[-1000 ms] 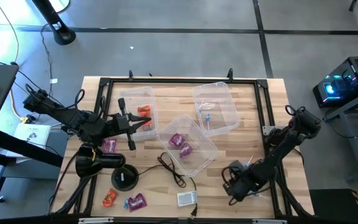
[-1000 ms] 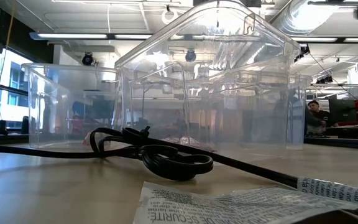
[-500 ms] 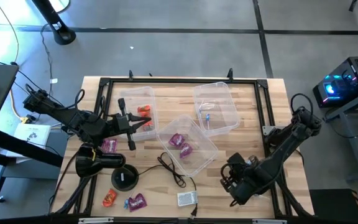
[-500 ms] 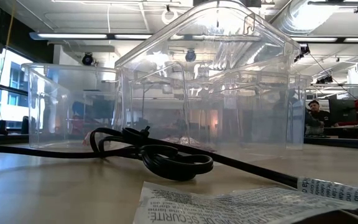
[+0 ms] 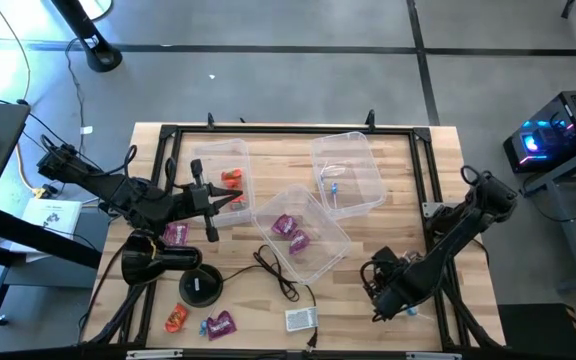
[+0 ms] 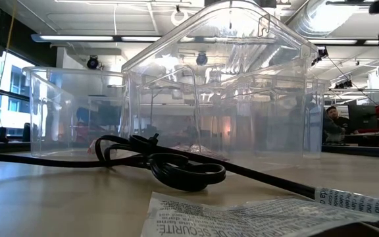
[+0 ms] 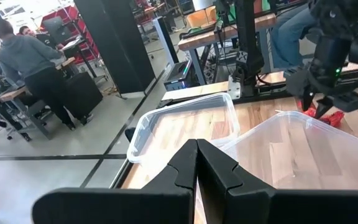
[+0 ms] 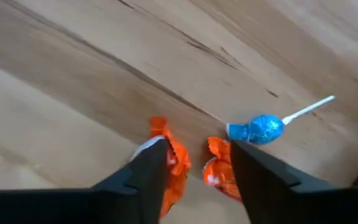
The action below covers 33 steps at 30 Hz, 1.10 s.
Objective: Sort candy
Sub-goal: Put the orange candy into the left transparent bin
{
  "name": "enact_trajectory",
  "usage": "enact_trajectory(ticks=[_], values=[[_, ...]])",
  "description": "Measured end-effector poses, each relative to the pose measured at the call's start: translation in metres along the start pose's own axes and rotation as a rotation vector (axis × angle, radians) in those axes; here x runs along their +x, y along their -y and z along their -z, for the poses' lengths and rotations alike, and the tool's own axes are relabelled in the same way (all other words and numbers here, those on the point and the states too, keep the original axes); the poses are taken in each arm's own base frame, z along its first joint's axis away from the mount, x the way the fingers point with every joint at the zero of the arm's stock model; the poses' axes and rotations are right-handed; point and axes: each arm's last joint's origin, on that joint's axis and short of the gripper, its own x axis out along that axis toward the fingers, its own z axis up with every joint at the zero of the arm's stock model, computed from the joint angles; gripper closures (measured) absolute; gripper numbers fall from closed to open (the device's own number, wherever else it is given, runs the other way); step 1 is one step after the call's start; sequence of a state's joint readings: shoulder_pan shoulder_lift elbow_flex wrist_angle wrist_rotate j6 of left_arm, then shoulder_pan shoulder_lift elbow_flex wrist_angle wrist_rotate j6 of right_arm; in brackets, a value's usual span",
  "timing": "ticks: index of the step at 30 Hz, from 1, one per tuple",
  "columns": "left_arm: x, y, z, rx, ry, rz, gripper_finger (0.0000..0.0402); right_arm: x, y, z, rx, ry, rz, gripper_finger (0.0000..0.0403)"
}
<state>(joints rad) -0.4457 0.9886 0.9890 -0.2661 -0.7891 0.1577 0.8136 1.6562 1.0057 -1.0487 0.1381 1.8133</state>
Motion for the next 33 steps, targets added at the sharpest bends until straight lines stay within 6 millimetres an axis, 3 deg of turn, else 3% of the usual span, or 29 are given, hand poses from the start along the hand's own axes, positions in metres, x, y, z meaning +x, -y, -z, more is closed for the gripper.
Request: enact_trajectory(ticks=[6,15,18,23,28,33], values=[[0.000,0.000,0.000,-0.001,0.000,0.000,0.0402,0.012,-0.007,0.004,-0.018,-0.037,-0.121,0.0174],[0.000,0.000,0.000,-0.017,0.000,0.000,0.0401,0.027,-0.008,0.007,-0.006,-0.101,-0.194,0.0172],[0.000,0.000,0.000,-0.017,0.000,0.000,0.0402,0.029,-0.008,0.005,0.001,-0.088,-0.192,0.0216],[0.000,0.000,0.000,-0.016,0.000,-0.007,0.0401,0.016,-0.016,-0.002,-0.042,-0.021,-0.221,0.0375],[0.001,-0.002,-0.001,-0.017,0.003,-0.035,0.0401,-0.020,-0.028,-0.014,-0.093,0.076,-0.212,0.0382],[0.003,-0.005,0.000,-0.024,-0.002,-0.054,0.0401,-0.047,-0.028,-0.021,-0.103,0.141,-0.158,0.0400]])
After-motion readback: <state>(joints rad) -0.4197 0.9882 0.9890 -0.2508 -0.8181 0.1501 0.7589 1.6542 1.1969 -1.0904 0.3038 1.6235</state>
